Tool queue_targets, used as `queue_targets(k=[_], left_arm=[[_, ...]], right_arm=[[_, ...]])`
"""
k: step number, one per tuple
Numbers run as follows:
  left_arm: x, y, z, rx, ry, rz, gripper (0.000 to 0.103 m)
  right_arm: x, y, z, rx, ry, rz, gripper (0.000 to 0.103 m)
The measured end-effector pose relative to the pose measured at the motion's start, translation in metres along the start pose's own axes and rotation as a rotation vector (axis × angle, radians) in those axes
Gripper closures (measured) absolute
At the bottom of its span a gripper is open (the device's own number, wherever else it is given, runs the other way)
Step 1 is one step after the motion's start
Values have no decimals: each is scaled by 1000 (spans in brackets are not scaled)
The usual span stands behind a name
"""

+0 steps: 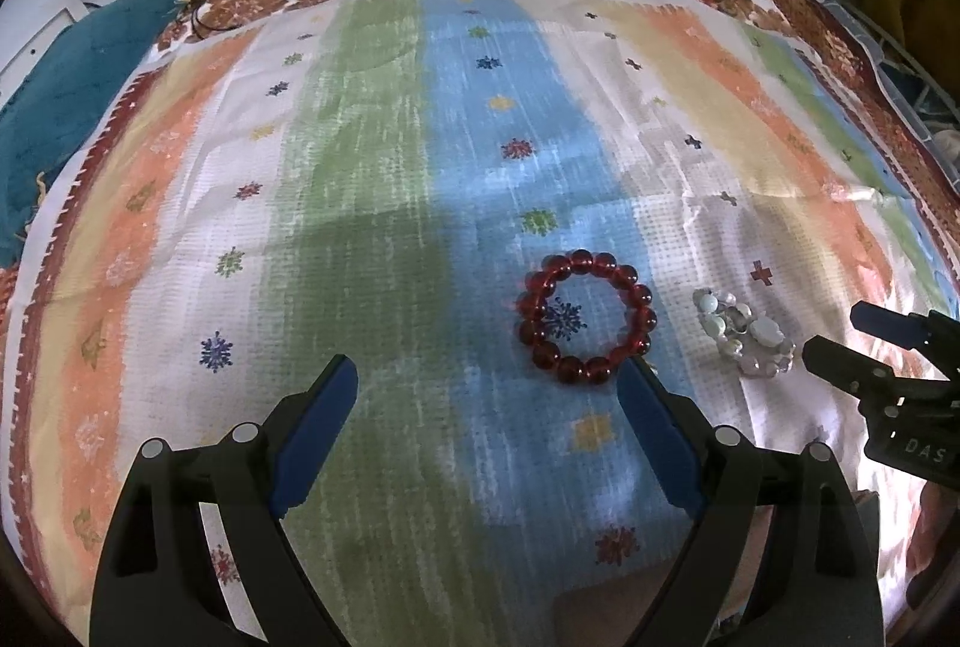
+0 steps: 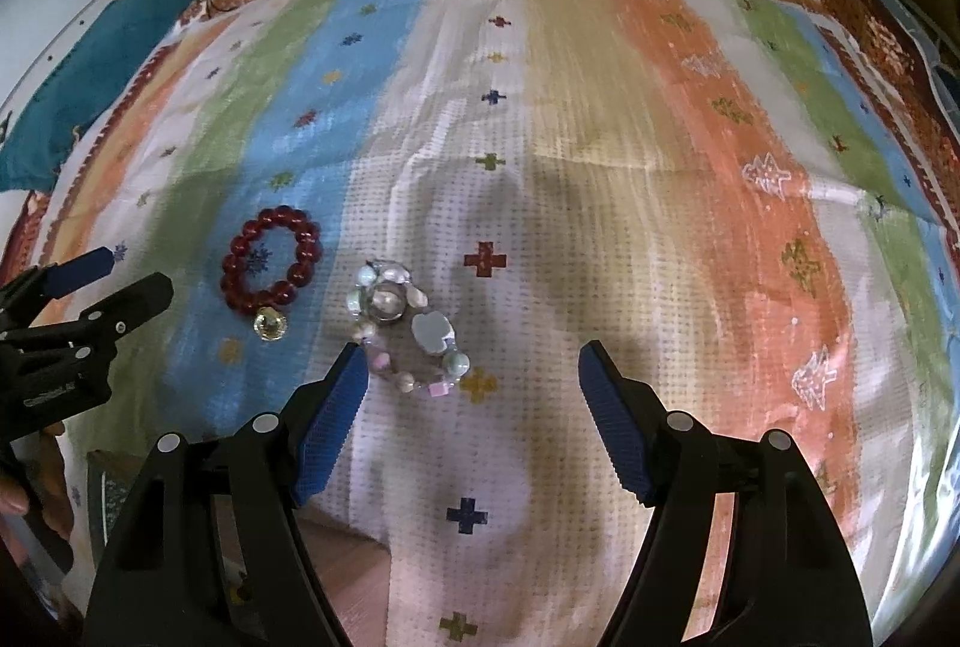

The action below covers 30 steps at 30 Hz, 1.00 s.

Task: Organize jewelry
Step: 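Move both open tools to the dark red and clear crystal bracelets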

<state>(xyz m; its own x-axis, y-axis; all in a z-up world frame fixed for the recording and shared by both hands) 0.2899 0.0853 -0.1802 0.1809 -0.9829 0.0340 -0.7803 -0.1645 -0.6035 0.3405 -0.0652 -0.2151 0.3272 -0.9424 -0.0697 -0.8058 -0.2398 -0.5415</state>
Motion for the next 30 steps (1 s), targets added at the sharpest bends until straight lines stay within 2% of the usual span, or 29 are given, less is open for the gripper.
queue_targets(k=[14, 21, 30], left_arm=[[4, -3, 26, -38, -2, 38, 16], [-1, -3, 40, -56, 8, -13, 16], [-1, 1, 58, -95, -1, 7, 16]], right_arm=[[2, 1, 25, -42, 27, -8, 30], [3, 1, 36, -51, 47, -10, 30], [2, 0, 43, -55, 59, -25, 28]])
Point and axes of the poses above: each gripper's, at about its wrist camera, not at the fingertips, and z roughly the way its jaws point, x to its right, y to its underside, the point moved 8 cm from there along z, roughly the way its jaws point, and after that the axes turned 7 degrees about x, right-handed, at the moved point
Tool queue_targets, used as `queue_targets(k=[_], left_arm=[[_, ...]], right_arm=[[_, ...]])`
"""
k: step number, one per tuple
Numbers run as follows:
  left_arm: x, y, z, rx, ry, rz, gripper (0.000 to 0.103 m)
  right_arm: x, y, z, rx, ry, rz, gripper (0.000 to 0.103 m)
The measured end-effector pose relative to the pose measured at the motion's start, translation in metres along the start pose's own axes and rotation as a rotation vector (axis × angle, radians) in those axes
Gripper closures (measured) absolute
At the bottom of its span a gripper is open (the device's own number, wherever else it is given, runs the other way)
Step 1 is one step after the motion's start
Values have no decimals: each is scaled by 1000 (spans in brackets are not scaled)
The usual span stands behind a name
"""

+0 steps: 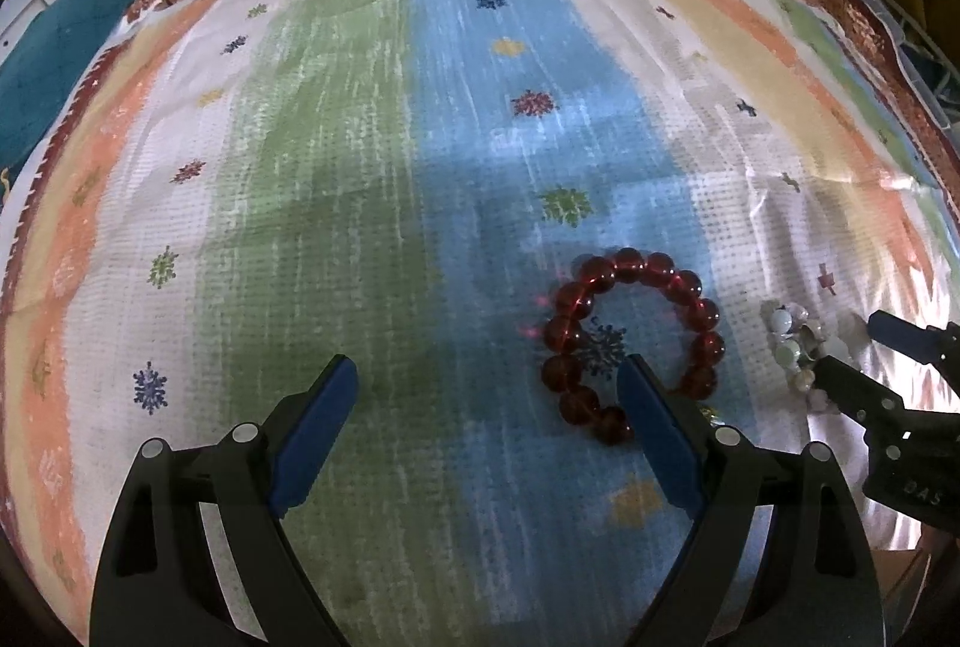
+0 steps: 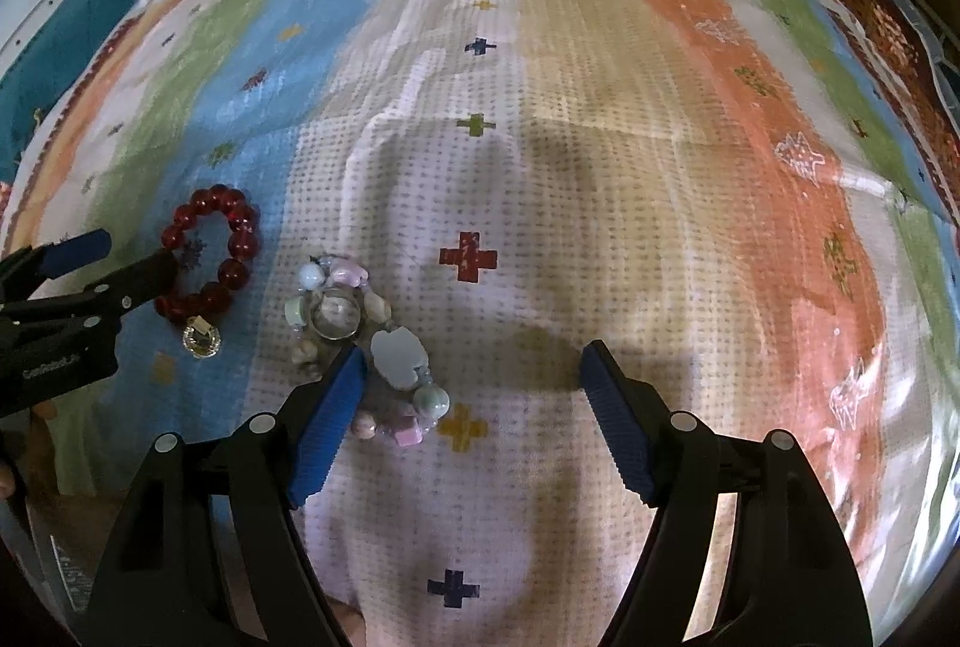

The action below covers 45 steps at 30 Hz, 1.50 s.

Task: Organize jewelry
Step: 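Move both open tools to the dark red and clear crystal bracelets, then grasp the dark red bead bracelet with the left tool while the right tool grasps the clear crystal bracelet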

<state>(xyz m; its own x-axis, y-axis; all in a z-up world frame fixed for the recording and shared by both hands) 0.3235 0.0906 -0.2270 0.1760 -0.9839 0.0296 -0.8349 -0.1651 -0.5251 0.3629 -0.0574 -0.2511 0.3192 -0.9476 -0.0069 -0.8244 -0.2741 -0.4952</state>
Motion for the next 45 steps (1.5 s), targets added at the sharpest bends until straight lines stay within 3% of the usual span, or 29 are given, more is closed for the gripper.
queue_targets(k=[8, 10, 12, 14, 17, 18, 19, 31, 45], left_arm=[[2, -1, 8, 5, -17, 30, 17], [2, 0, 7, 9, -14, 37, 22], [0, 1, 6, 12, -18, 38, 37], [-2, 1, 5, 8, -14, 30, 50], [-2, 2, 3, 5, -17, 34, 73], [-1, 2, 3, 4, -18, 43, 85], [-1, 3, 2, 3, -21, 45, 88], [3, 3, -28, 34, 3, 30, 90], [10, -6, -68, 80, 27, 22, 90]], right_arm=[[2, -1, -1, 7, -22, -8, 29], [1, 0, -1, 8, -17, -20, 31], [3, 0, -3, 16, -12, -29, 43], [4, -2, -6, 19, -15, -28, 66], [3, -3, -6, 13, -33, -24, 83], [2, -3, -7, 12, -36, -30, 84], [3, -4, -7, 13, -41, -30, 86], [-19, -21, -44, 110, -66, -84, 87], [-34, -23, -74, 144, -104, -105, 87]])
Point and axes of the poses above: each gripper's, at about its wrist camera, not at the fingertips, and z roughly the way its jaws point, x to its right, y to its underside, the point moved 8 cm from there along z, roughly the way its jaws point, and after that the axes turned 7 degrees about x, right-handed, at the moved point
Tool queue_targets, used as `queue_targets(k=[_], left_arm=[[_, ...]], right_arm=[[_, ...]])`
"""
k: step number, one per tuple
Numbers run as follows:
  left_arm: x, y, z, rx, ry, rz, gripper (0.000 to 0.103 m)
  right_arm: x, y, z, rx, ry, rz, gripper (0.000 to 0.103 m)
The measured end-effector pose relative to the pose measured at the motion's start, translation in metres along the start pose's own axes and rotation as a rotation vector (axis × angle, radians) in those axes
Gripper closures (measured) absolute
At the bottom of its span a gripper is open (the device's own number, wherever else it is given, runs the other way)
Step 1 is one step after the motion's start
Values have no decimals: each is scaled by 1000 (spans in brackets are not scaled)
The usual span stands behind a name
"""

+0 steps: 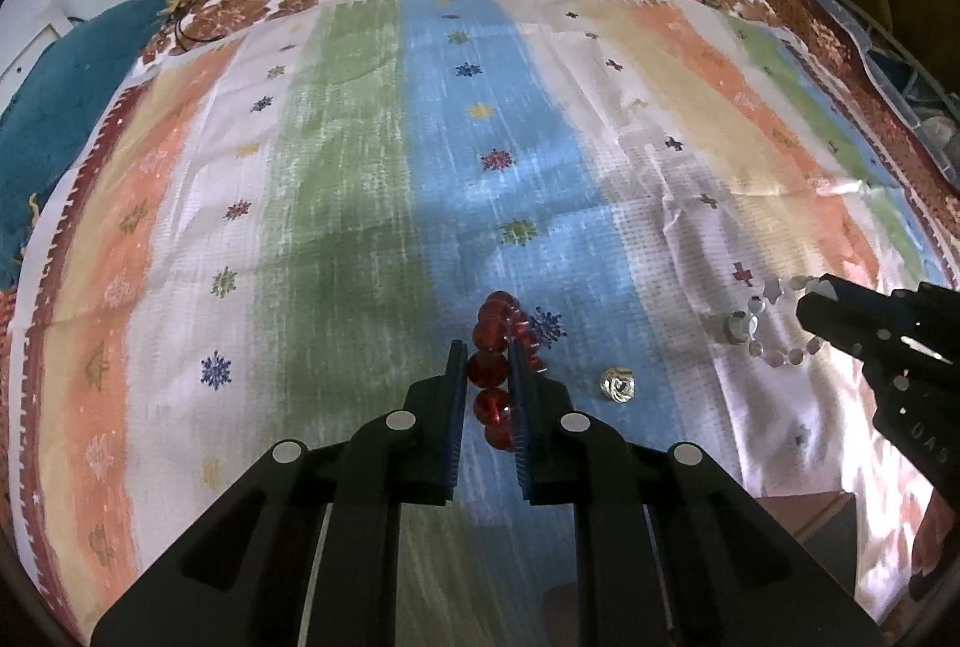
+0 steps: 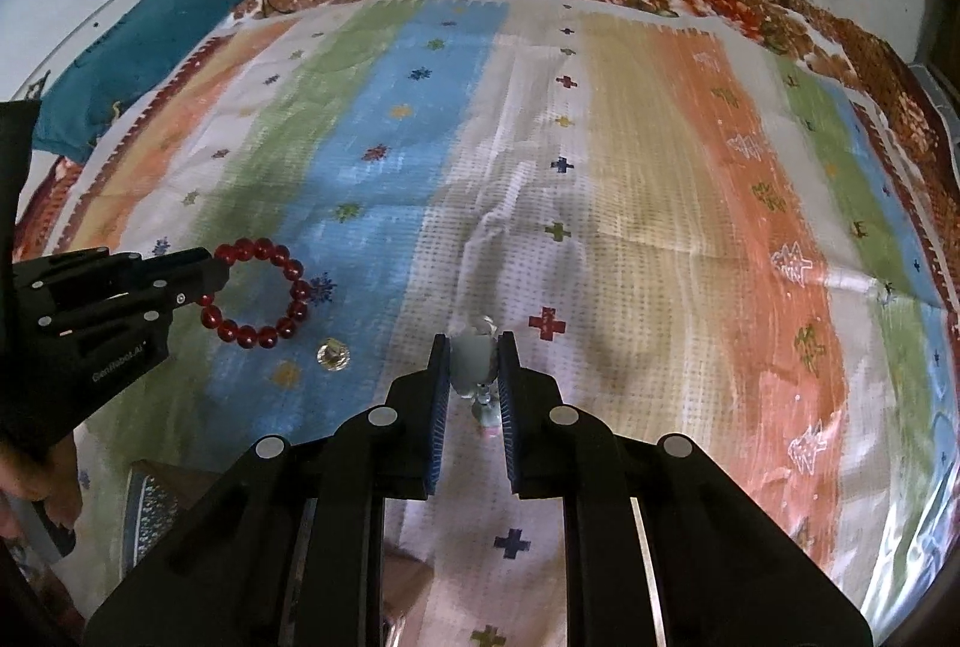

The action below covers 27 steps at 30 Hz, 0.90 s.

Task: Organize jewelry
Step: 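Grasp the dark red bead bracelet with the left tool while the right tool grasps the clear crystal bracelet, then lift and carry both bracelets back over the silver tin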

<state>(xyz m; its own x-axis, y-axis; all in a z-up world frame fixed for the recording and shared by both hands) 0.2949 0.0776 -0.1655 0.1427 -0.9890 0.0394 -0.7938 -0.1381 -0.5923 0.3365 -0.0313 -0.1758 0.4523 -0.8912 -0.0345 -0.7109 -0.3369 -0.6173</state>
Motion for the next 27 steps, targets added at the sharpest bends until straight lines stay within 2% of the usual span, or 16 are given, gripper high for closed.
queue_targets(k=[18, 27], left_arm=[[10, 6, -35, 23, 44, 0, 90], [14, 3, -55, 58, 39, 12, 90]], right_arm=[[-17, 0, -29, 25, -13, -14, 87], [-17, 1, -39, 39, -12, -6, 86]])
Point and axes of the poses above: each gripper's, at about its wrist camera, not at the fingertips, and z roughly the way its jaws point, x to its right, y to its underside, the point moved 8 cm from there along z, roughly the way its jaws point, and after that the axes turned 7 degrees about x, right-handed, at the moved point
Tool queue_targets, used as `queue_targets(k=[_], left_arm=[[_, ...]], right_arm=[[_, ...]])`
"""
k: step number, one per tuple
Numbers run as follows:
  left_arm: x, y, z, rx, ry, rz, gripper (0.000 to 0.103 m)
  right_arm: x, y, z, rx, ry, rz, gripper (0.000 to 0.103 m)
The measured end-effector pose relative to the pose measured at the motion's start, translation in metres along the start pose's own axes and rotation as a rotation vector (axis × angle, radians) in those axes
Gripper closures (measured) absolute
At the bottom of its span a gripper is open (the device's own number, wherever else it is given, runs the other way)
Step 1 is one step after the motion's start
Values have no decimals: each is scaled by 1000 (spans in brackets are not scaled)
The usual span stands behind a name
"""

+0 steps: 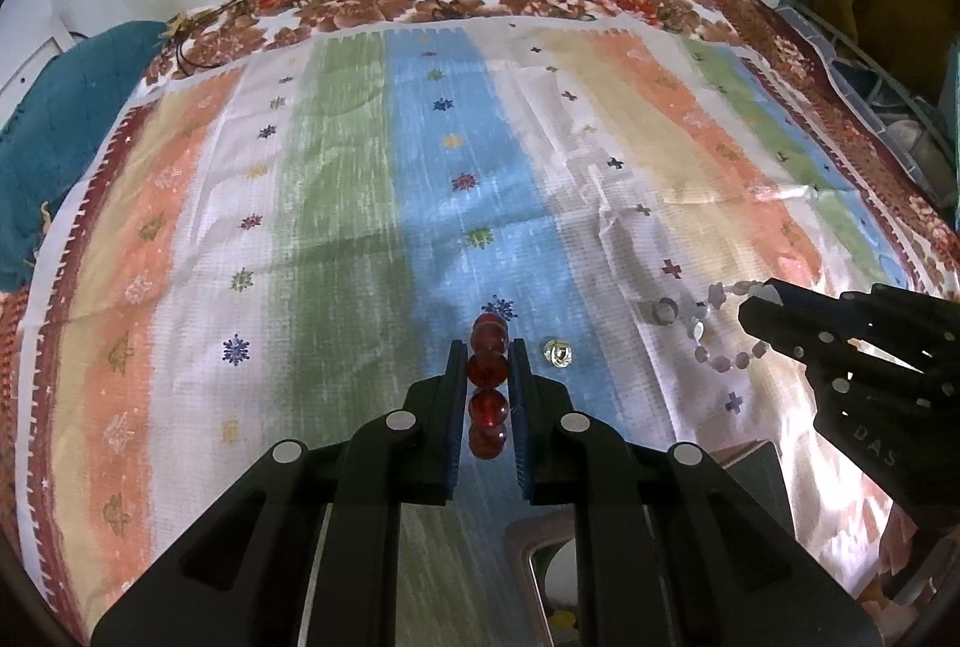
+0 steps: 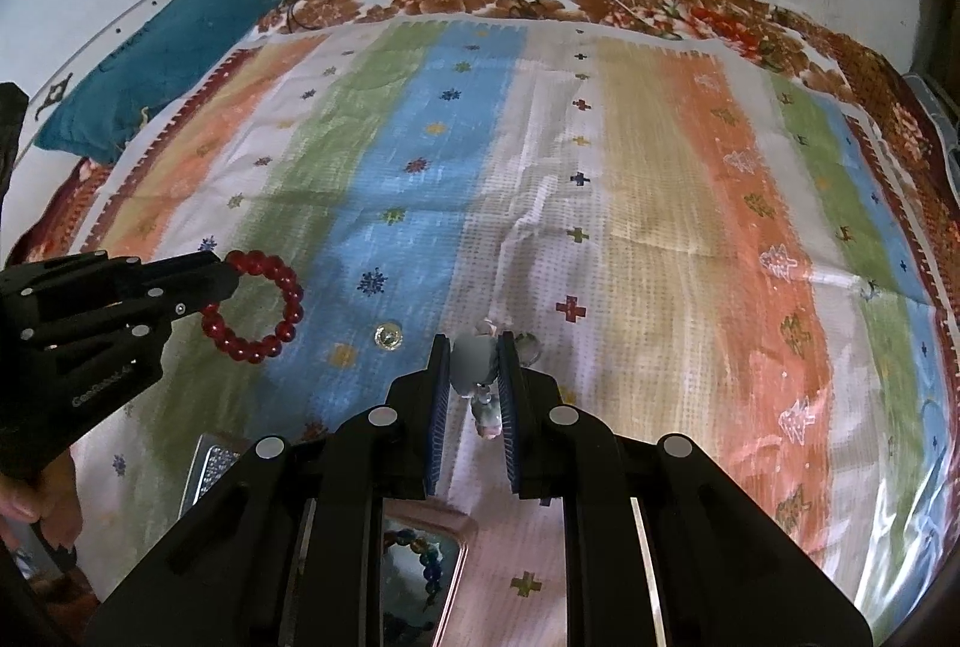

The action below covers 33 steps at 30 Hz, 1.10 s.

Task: Organize jewelry
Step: 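Lift and carry both bracelets back over the silver tin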

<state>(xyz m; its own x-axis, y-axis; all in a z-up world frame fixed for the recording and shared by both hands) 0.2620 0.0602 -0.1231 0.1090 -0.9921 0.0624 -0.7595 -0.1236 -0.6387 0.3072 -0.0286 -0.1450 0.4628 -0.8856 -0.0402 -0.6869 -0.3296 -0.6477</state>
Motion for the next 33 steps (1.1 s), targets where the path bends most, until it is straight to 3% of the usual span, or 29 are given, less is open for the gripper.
queue_targets(k=[33], left_arm=[[10, 11, -65, 82, 34, -1, 90]], right_arm=[[-23, 1, -63, 99, -17, -25, 87]])
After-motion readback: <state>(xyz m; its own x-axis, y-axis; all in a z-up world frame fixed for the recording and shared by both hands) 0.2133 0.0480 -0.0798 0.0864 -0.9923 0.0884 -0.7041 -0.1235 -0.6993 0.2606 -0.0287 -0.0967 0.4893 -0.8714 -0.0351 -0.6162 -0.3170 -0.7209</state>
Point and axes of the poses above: each gripper's, at about its wrist camera, not at the fingertips, and z roughly the way its jaws point, x to its right, y to its underside, the point moved 8 cm from there along z, roughly the way its jaws point, and after that the axes turned 7 degrees about x, right-handed, at the moved point
